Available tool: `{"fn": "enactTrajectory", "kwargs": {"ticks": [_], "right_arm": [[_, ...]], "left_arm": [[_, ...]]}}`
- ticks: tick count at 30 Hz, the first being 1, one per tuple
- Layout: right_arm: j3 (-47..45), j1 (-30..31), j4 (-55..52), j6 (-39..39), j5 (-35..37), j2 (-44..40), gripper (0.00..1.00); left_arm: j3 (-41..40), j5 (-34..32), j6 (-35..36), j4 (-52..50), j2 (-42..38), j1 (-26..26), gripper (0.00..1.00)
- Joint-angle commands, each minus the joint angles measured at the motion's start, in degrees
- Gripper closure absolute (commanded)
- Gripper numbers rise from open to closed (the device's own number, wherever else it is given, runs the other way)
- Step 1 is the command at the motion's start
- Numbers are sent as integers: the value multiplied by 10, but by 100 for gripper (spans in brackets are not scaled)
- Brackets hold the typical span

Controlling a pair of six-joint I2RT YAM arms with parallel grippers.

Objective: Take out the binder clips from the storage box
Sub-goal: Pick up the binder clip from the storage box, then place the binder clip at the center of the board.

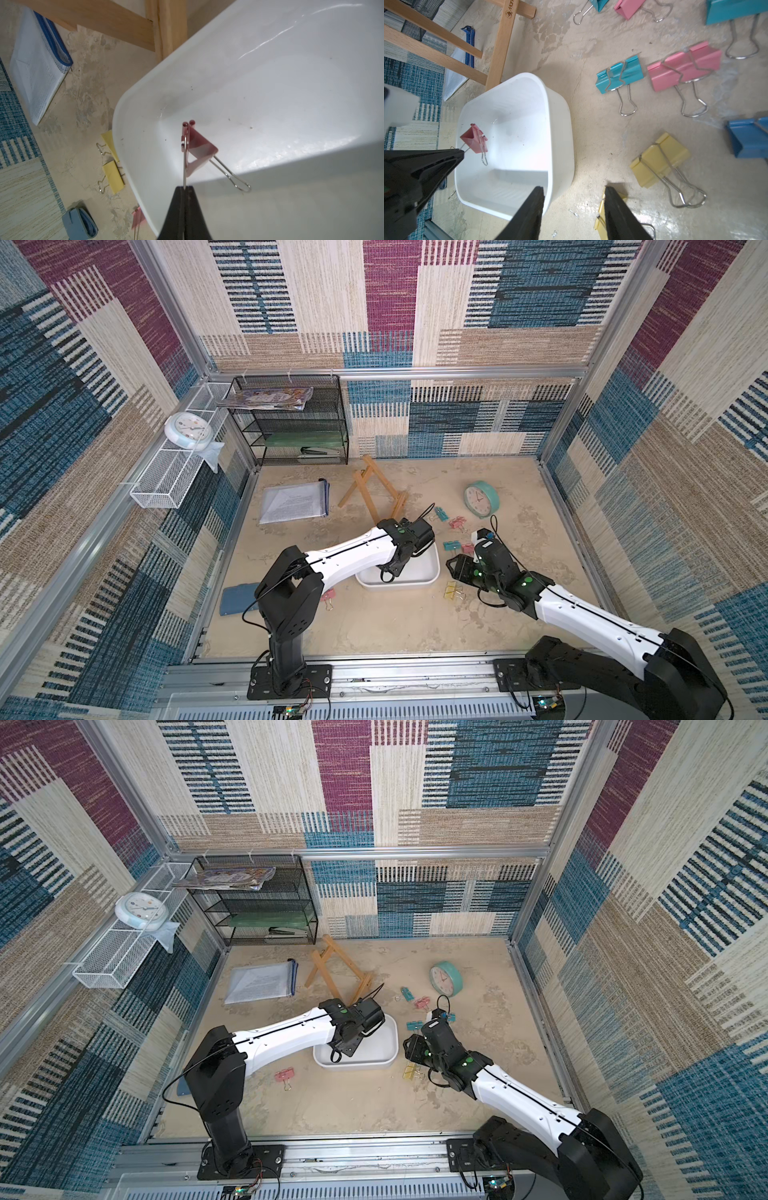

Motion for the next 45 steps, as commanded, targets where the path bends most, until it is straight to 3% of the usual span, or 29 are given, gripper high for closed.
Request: {"fn": "enactTrajectory", "kwargs": {"ticks": [1, 8, 12, 17, 24, 34, 45], "right_arm": [[6, 1, 7, 13, 13, -5, 44], [-11, -1, 64, 39, 17, -30, 16], [-28, -4, 133, 26, 2, -33, 14], [-2, -7, 124, 13, 3, -2, 14], [47, -10, 77, 3, -9, 62, 14], [66, -11, 74, 13, -27, 97, 14], [55, -13, 69, 19, -24, 94, 14]], "left_arm": [[-18, -27, -33, -5, -44, 0, 100], [-109, -26, -119, -19, -212, -1, 100], [-154, -30, -194, -62, -300, -15, 100], [-175, -38, -280, -157, -342, -47, 100], [-230, -16, -364, -210, -322, -109, 100], [-225, 0, -275, -155, -192, -116, 100], [-253, 35, -241, -94, -100, -117, 100]]}}
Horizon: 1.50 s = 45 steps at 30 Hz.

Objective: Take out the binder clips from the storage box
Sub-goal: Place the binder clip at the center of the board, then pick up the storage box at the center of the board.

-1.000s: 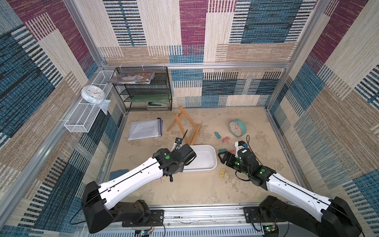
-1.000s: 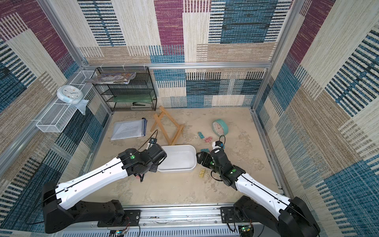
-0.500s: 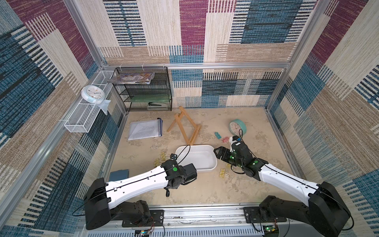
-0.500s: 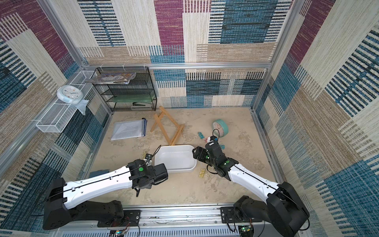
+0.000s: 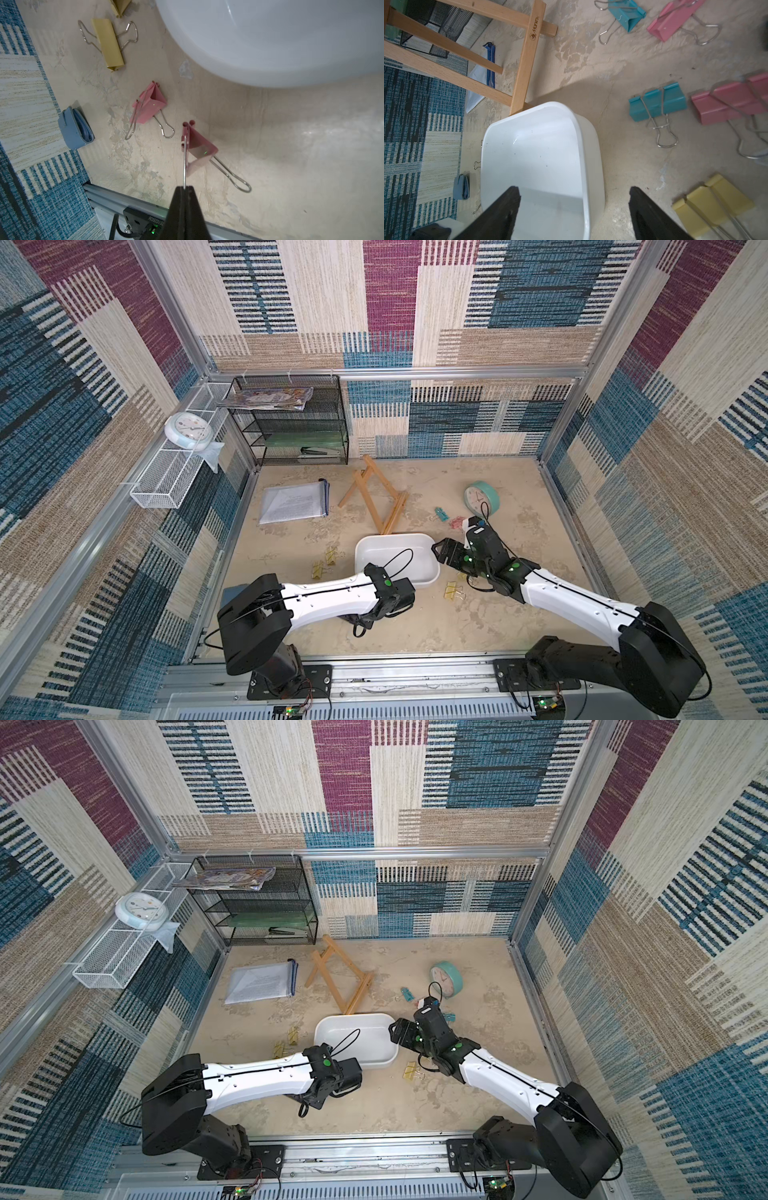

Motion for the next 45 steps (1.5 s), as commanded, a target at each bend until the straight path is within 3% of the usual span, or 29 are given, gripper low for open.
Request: {"fn": "enactTrajectory", "kwargs": {"ticks": [1, 8, 12, 16, 26, 31, 39, 45], "right_arm": [[-2, -2, 0, 4, 0, -1, 14], [2, -13, 26, -2, -47, 25, 19], [25, -21, 31, -12, -94, 68, 25], [66, -24, 0, -36, -96, 118, 34], [191, -26, -130, -128, -65, 255, 69], [209, -25, -150, -161, -58, 256, 72], [212, -12, -152, -185, -2, 229, 90], [179, 26, -93, -185, 102, 194, 100]], "left_arm": [[0, 8, 19, 14, 24, -1, 100], [3, 6, 20, 15, 55, -1, 93], [5, 8, 16, 14, 53, -1, 81], [8, 9, 13, 15, 47, -2, 76], [8, 13, -12, 14, -54, -2, 65], [24, 8, -16, 15, -108, -1, 65], [58, -58, -23, 19, -168, 9, 63], [52, -81, -53, 44, -197, 25, 63]]}}
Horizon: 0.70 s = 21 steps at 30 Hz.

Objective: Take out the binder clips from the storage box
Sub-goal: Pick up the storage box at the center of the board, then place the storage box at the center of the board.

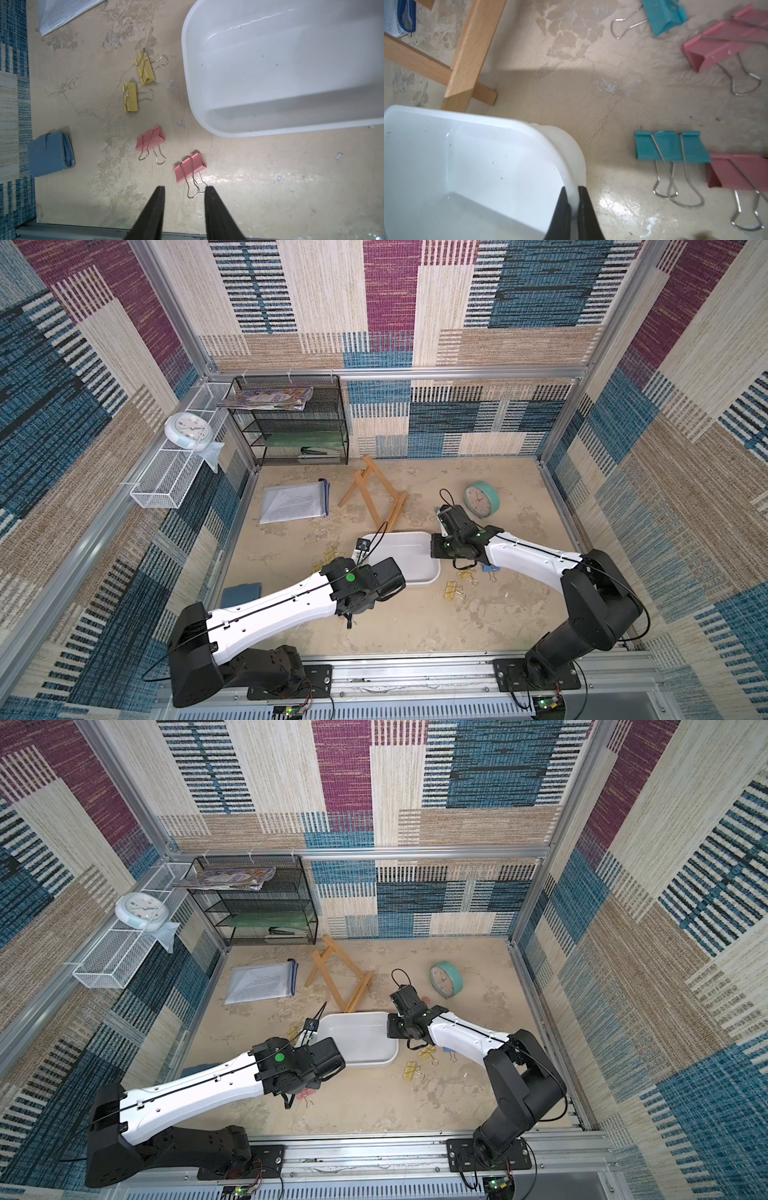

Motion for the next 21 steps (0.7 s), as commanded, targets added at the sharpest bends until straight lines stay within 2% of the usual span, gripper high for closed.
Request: {"fn": "enactTrajectory", "kwargs": {"ticks": [1, 4, 8, 13, 17, 19, 21], "right_arm": [[-25, 23, 63, -7, 96, -26, 100], [-74, 51, 129, -13, 167, -68, 100], [-162, 68, 244, -18, 235, -129, 100], [-239, 69, 379, -68, 200, -166, 100], [-199, 68, 308, -53, 146, -139, 100], [-146, 67, 221, -56, 113, -103, 100], [-92, 67, 141, -46, 109, -62, 100]], "left_arm": [[-7, -33, -31, 19, -15, 8, 63], [-19, -43, -53, 26, -32, 20, 59], [-42, -31, -48, 66, -60, 44, 58], [-66, -10, -35, 102, -83, 76, 57], [-82, 18, -18, 125, -95, 112, 56], [-93, 40, -1, 144, -104, 142, 55], [-102, 56, 10, 162, -113, 174, 51]]}}
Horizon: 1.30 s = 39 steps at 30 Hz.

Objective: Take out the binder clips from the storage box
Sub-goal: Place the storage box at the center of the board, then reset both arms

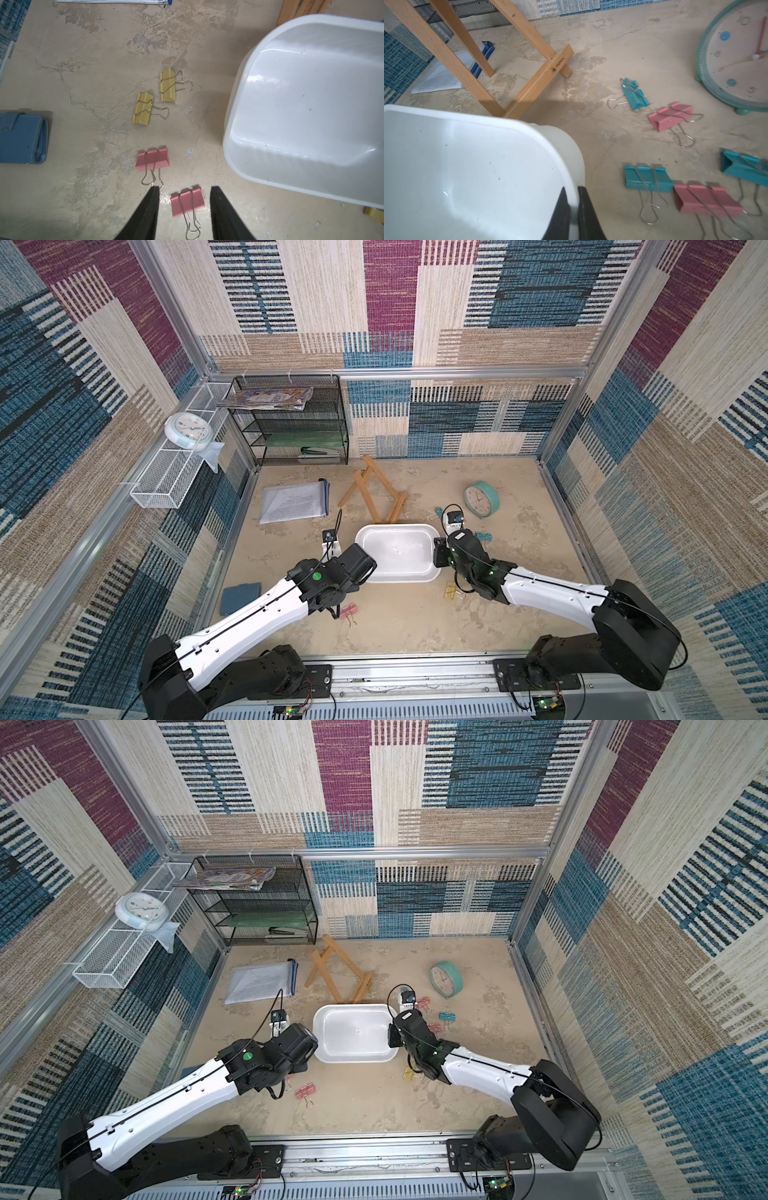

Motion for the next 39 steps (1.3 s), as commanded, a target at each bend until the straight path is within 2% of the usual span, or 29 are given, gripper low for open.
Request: {"fn": "enactTrajectory", "kwargs": {"ticks": [1, 4, 9, 14, 18, 19, 22, 24, 27, 29, 34, 35, 37, 39], "right_arm": [[70, 0, -143, 17, -21, 53, 100], [106, 0, -194, 23, -19, 89, 100], [140, -1, -261, 39, -15, 109, 100], [130, -2, -268, 18, -36, 75, 98], [126, -4, -271, -8, -84, 64, 86], [136, -4, -288, 0, -73, 67, 83], [138, -4, -313, 14, -33, 53, 74], [135, -6, -318, 19, 4, 22, 61], [135, -13, -304, 1, 42, -32, 52], [131, -18, -287, -14, 98, -67, 49], [73, -68, -166, -50, 281, -126, 35], [46, -85, -123, -66, 316, -135, 28], [-2, -124, -48, -57, 396, -144, 9], [-40, -186, 19, -67, 401, -144, 6]], "left_arm": [[-9, 39, 30, 43, -14, 44, 50], [-6, 56, 54, 63, -27, 90, 48], [14, 44, 91, 65, -40, 133, 41], [18, 41, 113, 74, -52, 160, 38], [13, 42, 125, 88, -54, 177, 30], [12, 42, 127, 95, -54, 182, 28], [7, 72, 143, 122, -55, 201, 24], [6, 84, 152, 142, -55, 217, 21], [3, 69, 159, 166, -52, 237, 16], [5, 44, 160, 174, -53, 245, 16], [-18, -41, 172, 224, -103, 250, 15], [-27, -59, 180, 241, -112, 251, 11], [-40, -87, 205, 266, -120, 252, 3], [-50, -112, 221, 285, -115, 253, 0]]}}
